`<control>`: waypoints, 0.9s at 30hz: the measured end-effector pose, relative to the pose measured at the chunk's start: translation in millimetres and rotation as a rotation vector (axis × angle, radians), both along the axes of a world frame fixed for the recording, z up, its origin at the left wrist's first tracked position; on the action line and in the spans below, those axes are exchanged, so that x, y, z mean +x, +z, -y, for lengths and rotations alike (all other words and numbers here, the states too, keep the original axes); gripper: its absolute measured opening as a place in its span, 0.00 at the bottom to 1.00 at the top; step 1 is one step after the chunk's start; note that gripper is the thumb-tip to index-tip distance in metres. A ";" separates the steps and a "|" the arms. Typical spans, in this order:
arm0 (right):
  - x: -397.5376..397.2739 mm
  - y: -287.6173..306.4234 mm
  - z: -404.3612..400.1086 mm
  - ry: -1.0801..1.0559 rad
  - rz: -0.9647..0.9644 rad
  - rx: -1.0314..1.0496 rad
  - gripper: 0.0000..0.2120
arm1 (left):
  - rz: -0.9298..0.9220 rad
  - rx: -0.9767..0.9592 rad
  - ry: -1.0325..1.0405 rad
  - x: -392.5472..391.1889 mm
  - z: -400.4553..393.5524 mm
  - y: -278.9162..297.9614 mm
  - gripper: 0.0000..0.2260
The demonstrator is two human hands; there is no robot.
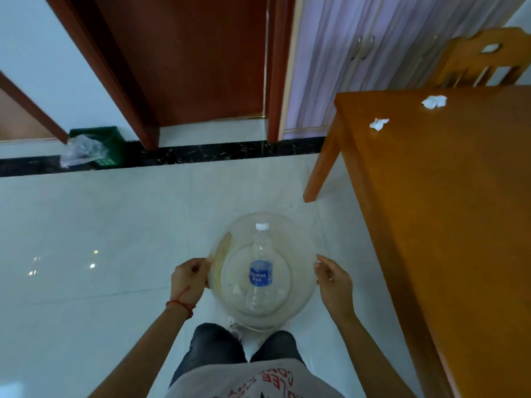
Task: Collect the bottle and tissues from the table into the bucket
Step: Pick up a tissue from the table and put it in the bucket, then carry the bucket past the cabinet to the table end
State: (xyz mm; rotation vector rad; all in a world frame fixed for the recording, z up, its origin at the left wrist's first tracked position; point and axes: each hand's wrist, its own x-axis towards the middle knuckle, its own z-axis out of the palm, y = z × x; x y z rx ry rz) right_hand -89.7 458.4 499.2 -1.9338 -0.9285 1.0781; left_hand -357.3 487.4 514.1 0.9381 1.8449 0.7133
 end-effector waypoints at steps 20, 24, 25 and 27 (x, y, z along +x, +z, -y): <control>-86.4 -4.1 -215.6 0.034 -0.023 0.011 0.11 | 0.025 -0.014 0.083 -88.1 -198.2 -10.9 0.10; -100.6 -6.7 -261.3 0.008 -0.022 0.008 0.12 | 0.004 -0.006 0.019 -101.6 -258.3 -9.2 0.11; -103.0 -7.3 -272.1 -0.003 -0.028 0.006 0.12 | -0.001 -0.006 0.003 -103.5 -272.9 -8.3 0.12; -105.3 -9.3 -294.5 -0.024 -0.032 -0.001 0.11 | -0.006 -0.005 -0.013 -105.7 -301.8 -8.9 0.12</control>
